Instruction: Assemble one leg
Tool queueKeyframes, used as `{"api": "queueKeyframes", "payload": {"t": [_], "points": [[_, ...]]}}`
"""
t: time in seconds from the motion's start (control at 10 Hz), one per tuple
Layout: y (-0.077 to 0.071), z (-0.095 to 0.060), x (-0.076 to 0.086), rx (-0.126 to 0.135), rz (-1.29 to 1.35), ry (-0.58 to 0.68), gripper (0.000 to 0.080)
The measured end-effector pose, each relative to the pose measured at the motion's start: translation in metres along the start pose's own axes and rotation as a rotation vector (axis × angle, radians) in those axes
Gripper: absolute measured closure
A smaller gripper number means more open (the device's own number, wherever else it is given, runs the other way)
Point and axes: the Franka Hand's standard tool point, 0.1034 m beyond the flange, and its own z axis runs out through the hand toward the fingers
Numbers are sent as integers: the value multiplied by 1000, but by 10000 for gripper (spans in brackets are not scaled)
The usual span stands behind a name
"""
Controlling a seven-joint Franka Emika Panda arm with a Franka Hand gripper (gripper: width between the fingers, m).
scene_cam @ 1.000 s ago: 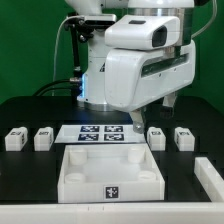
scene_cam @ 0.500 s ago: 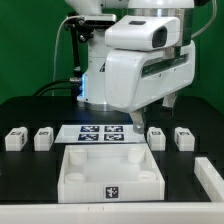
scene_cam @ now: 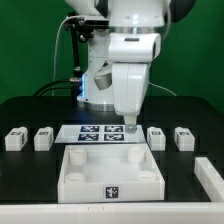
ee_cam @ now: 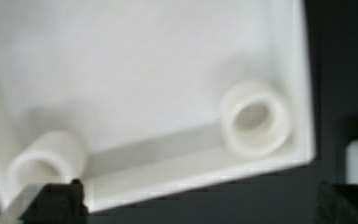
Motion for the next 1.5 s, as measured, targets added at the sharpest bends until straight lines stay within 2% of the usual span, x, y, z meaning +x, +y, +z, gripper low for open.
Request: {"api": "queueKeyframes", "payload": {"t": [0.1,0.2,0.3,0.4,0.5,0.7,0.8,0.9,1.0,1.1,1.2,1.3,1.4,1.5], "points": [[-25,16,-17,6,-139,5,150],[-41,30,-31,18,-221,12,150],[-45,43,-38,18,-214,20,150],[-49,58,-42,32,-200,28,150],[-49,66,-42,43,-195,32,150],[-44,71,-42,49,-171,34,150],[-44,71,-42,50,-170,34,235],[-44,71,-42,51,-170,34,235],[-45,71,-42,51,-169,34,371],[-45,71,-42,51,-169,34,555],[-45,71,-42,51,-169,34,693],[-44,71,-43,51,-168,34,693],[-43,71,-43,43,-167,34,745],[-42,71,-43,41,-167,34,745]]}}
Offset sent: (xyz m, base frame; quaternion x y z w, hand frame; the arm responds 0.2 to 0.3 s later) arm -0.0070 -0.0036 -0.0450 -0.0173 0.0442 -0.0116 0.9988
